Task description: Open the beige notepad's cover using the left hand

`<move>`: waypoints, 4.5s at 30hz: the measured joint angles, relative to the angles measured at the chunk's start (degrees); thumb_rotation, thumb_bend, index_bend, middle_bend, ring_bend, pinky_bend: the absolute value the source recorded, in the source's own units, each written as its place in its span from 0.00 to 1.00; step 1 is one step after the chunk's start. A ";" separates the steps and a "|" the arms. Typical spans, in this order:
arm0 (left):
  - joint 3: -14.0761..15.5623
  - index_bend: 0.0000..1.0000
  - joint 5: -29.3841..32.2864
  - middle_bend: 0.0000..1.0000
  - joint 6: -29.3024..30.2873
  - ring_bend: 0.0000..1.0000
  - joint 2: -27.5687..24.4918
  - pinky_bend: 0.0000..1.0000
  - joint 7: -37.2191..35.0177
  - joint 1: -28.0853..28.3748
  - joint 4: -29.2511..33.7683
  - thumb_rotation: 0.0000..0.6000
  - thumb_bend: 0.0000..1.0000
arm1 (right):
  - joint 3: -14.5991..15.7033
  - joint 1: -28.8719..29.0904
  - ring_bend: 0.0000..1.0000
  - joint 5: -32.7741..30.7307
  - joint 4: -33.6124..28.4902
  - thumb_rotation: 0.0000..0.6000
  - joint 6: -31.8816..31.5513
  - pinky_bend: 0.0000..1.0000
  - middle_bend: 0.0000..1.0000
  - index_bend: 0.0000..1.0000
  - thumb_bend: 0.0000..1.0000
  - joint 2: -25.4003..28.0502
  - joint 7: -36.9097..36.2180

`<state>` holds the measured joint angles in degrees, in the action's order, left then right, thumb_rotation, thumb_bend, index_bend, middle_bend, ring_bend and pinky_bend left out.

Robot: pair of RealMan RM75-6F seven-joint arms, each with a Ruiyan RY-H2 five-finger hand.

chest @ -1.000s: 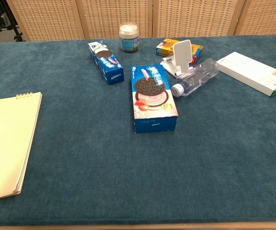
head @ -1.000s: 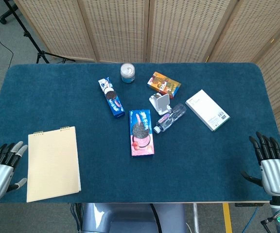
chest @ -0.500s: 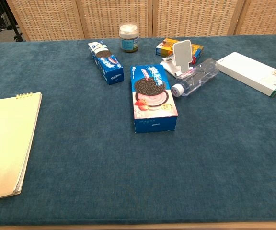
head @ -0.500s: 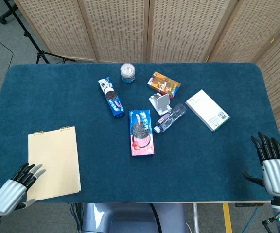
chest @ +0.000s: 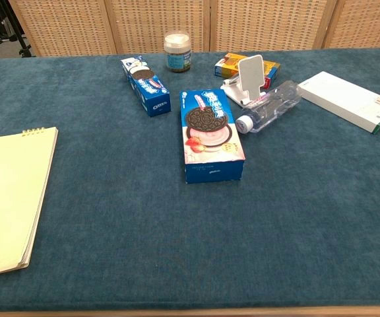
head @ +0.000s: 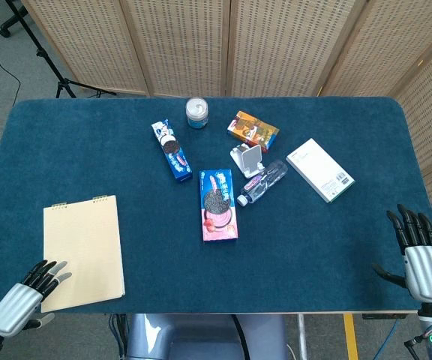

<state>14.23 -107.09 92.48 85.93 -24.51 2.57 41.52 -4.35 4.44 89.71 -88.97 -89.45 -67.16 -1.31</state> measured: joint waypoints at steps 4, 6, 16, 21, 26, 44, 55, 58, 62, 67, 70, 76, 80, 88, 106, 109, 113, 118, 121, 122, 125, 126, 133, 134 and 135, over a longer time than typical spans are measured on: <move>0.08 0.19 0.63 0.00 -0.64 0.00 0.82 0.00 -1.00 0.07 -1.65 1.00 0.20 | -0.09 0.01 0.00 -0.09 0.10 1.00 -0.02 0.00 0.00 0.00 0.00 -0.01 -0.12; 0.34 0.20 0.70 0.00 -1.03 0.00 1.05 0.00 -1.37 0.14 -2.22 1.00 0.20 | -0.12 -0.02 0.00 -0.17 0.10 1.00 -0.04 0.00 0.00 0.00 0.00 0.01 -0.15; 1.12 0.21 1.12 0.00 -1.48 0.00 1.27 0.00 -2.86 0.11 -3.43 1.00 0.22 | -0.18 0.03 0.00 -0.36 0.11 1.00 0.18 0.00 0.00 0.00 0.00 0.03 -0.27; 0.96 0.24 1.69 0.00 -1.86 0.00 1.69 0.00 -3.12 0.10 -4.15 1.00 0.25 | -0.18 0.05 0.00 -0.41 0.06 1.00 0.29 0.00 0.00 0.00 0.00 0.07 -0.42; 0.97 0.28 1.87 0.00 -1.85 0.00 2.02 0.00 -3.32 0.13 -4.65 1.00 0.30 | -0.17 0.05 0.00 -0.48 0.08 1.00 0.36 0.00 0.00 0.00 0.00 0.07 -0.45; 1.22 0.43 2.36 0.00 -2.24 0.00 2.37 0.00 -4.24 0.29 -5.14 1.00 0.46 | -0.18 0.16 0.00 -0.94 -0.14 1.00 0.99 0.00 0.00 0.00 0.00 0.24 -1.23; 1.18 0.68 2.64 0.00 -1.86 0.00 2.76 0.00 -5.70 0.26 -5.68 1.00 0.56 | -0.13 0.18 0.00 -1.03 -0.35 1.00 1.23 0.00 0.00 0.00 0.00 0.42 -1.71; 1.03 0.71 2.84 0.00 -1.68 0.00 3.06 0.00 -6.10 0.19 -6.22 1.00 0.60 | -0.07 0.22 0.00 -1.07 -0.45 1.00 1.45 0.00 0.00 0.00 0.00 0.50 -1.99; 0.97 0.73 2.96 0.00 -1.52 0.00 3.29 0.00 -6.42 0.15 -6.73 1.00 0.67 | -0.07 0.23 0.00 -1.08 -0.44 1.00 1.45 0.00 0.00 0.00 0.00 0.51 -1.96; 1.13 0.76 2.76 0.00 -1.14 0.00 3.23 0.00 -7.20 0.26 -6.70 1.00 0.68 | -0.09 0.27 0.00 -1.18 -0.45 1.00 1.58 0.00 0.00 0.00 0.00 0.53 -2.22; 1.59 0.76 2.27 0.00 -0.83 0.00 2.75 0.00 -8.24 0.44 -5.90 1.00 0.68 | -0.13 0.27 0.00 -1.30 -0.44 1.00 1.63 0.00 0.00 0.00 0.00 0.57 -2.34; 3.38 0.77 0.40 0.00 0.23 0.00 0.50 0.00 -9.87 0.84 -2.31 1.00 0.68 | -0.11 0.24 0.00 -1.29 -0.52 1.00 1.59 0.00 0.00 0.00 0.00 0.60 -2.30; 4.45 0.77 -0.80 0.00 1.23 0.00 -1.10 0.00 -10.03 0.94 0.06 1.00 0.68 | -0.12 0.19 0.00 -1.28 -0.58 1.00 1.51 0.00 0.00 0.00 0.00 0.60 -2.29; 6.88 0.77 -4.01 0.00 4.47 0.00 -4.98 0.00 -10.49 1.12 5.72 1.00 0.68 | -0.15 0.20 0.00 -1.44 -0.52 1.00 1.63 0.00 0.00 0.00 0.00 0.58 -2.36; 10.26 0.78 -7.89 0.00 6.74 0.00 -10.89 0.00 -17.38 3.38 16.57 1.00 0.73 | -0.36 0.19 0.00 -1.80 -0.62 1.00 1.71 0.00 0.00 0.00 0.00 0.85 -2.96; 9.52 0.78 -5.82 0.00 6.65 0.00 -11.40 0.00 -23.25 3.84 19.25 1.00 0.77 | -0.39 0.19 0.00 -1.83 -0.66 1.00 1.71 0.00 0.00 0.00 0.00 0.88 -3.04; 7.76 0.78 -1.25 0.00 5.57 0.00 -12.61 0.00 -30.31 4.58 25.21 1.00 0.77 | -0.34 0.22 0.00 -1.85 -0.68 1.00 1.85 0.00 0.00 0.00 0.00 0.91 -3.12; 3.39 0.78 6.79 0.00 2.02 0.00 -14.93 0.00 -34.94 6.20 34.14 1.00 0.78 | -0.31 0.19 0.00 -1.78 -0.74 1.00 1.80 0.00 0.00 0.00 0.00 0.96 -3.14; 0.32 0.78 11.54 0.00 -0.19 0.00 -15.68 0.00 -35.83 7.08 37.37 1.00 0.78 | -0.29 0.22 0.00 -1.81 -0.73 1.00 1.91 0.00 0.00 0.00 0.00 0.90 -3.09; -0.89 0.78 13.39 0.00 -0.96 0.00 -15.83 0.00 -35.85 7.39 38.28 1.00 0.78 | -0.28 0.24 0.00 -1.82 -0.70 1.00 1.95 0.00 0.00 0.00 0.00 0.87 -3.04; -5.41 0.78 20.10 0.00 -4.10 0.00 -16.08 0.00 -34.81 8.43 41.17 1.00 0.78 | -0.26 0.26 0.00 -1.85 -0.71 1.00 2.03 0.00 0.00 0.00 0.00 0.83 -3.00; -7.31 0.78 22.88 0.00 -5.41 0.00 -16.07 0.00 -33.89 8.86 42.09 1.00 0.78 | -0.26 0.27 0.00 -1.87 -0.70 1.00 2.06 0.00 0.00 0.00 0.00 0.83 -3.00; -16.23 0.79 34.31 0.00 -11.02 0.00 -14.49 0.00 -22.80 11.62 43.45 1.00 0.79 | -0.26 0.37 0.00 -2.09 -0.61 1.00 2.42 0.00 0.00 0.00 0.00 0.72 -2.86; -17.12 0.79 35.37 0.00 -11.34 0.00 -13.91 0.00 -20.58 12.03 42.98 1.00 0.79 | -0.26 0.38 0.00 -2.11 -0.63 1.00 2.44 0.00 0.00 0.00 0.00 0.71 -2.83; -18.34 0.79 36.89 0.00 -11.78 0.00 -13.00 0.00 -17.38 12.63 42.15 1.00 0.79 | -0.27 0.39 0.00 -2.14 -0.64 1.00 2.47 0.00 0.00 0.00 0.00 0.71 -2.83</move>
<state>-4.11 -70.20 80.70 72.93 -41.90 15.20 83.66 -4.62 4.83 87.56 -89.61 -86.98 -66.45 -4.15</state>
